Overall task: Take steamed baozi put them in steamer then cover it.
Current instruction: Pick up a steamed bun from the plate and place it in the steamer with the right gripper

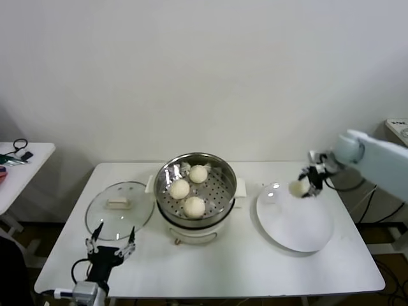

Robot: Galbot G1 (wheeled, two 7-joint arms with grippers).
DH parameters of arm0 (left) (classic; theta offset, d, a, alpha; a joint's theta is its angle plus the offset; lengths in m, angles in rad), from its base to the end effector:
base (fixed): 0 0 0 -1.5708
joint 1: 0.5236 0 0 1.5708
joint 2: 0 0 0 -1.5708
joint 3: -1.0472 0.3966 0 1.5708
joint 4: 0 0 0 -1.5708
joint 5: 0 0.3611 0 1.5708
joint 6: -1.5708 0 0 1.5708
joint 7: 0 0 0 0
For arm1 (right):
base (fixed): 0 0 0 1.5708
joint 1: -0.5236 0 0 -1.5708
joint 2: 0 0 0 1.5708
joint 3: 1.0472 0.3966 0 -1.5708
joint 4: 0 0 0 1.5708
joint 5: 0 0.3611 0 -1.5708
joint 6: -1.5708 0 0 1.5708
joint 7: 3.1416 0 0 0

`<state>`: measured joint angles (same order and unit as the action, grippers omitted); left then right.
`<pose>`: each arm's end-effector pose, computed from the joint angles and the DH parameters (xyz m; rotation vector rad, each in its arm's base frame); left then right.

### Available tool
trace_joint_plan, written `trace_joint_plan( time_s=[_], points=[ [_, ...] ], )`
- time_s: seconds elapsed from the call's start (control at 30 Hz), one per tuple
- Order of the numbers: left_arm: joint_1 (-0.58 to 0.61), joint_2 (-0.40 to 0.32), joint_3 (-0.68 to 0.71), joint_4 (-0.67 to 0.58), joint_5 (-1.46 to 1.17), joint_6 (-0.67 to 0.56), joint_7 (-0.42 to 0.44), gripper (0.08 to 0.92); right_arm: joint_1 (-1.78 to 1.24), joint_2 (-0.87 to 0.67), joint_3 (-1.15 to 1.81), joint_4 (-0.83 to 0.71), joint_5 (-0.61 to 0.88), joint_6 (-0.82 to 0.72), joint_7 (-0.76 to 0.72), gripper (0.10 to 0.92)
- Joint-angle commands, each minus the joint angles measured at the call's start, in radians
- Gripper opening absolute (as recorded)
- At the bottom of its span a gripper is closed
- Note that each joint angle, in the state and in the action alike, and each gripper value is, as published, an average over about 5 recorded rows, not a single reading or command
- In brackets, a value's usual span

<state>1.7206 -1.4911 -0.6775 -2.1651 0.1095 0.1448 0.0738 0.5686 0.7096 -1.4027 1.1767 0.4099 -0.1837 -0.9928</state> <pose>0.1125 0.0612 -0.3330 0.0276 -2.8888 -0.3657 0.5905 -0.2024 -0.0896 1.2355 -1.5271 1.3004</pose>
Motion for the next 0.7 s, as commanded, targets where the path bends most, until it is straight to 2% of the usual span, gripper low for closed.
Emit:
trace_joint_plan(
  time_s=[0.03,0.13,0.27,0.47,0.7],
  points=[
    [0.002,0.007,0.002,-0.009,-0.004,0.002,0.0,0.823,0.541,0.161,-0.312,0.265,0.44,-0.1,0.025,0.679],
    [0.004,0.01,0.001,-0.017,-0.012,0.005,0.0,0.823,0.549,0.249,-0.283,0.314,0.52,-0.138,0.065,0.679],
    [0.001,0.009,-0.003,-0.021,-0.02,0.008,-0.002,0.823,0.467,0.359,-0.23,0.328,0.545,-0.174,0.123,0.679],
    [0.009,0.005,-0.011,-0.024,-0.035,0.006,-0.004,0.823,0.3,0.468,-0.191,0.265,0.465,-0.217,0.182,0.679],
    [0.02,0.004,-0.024,-0.025,-0.044,0.002,-0.005,0.823,0.155,0.516,-0.183,0.148,0.345,-0.228,0.2,0.679]
  ],
)
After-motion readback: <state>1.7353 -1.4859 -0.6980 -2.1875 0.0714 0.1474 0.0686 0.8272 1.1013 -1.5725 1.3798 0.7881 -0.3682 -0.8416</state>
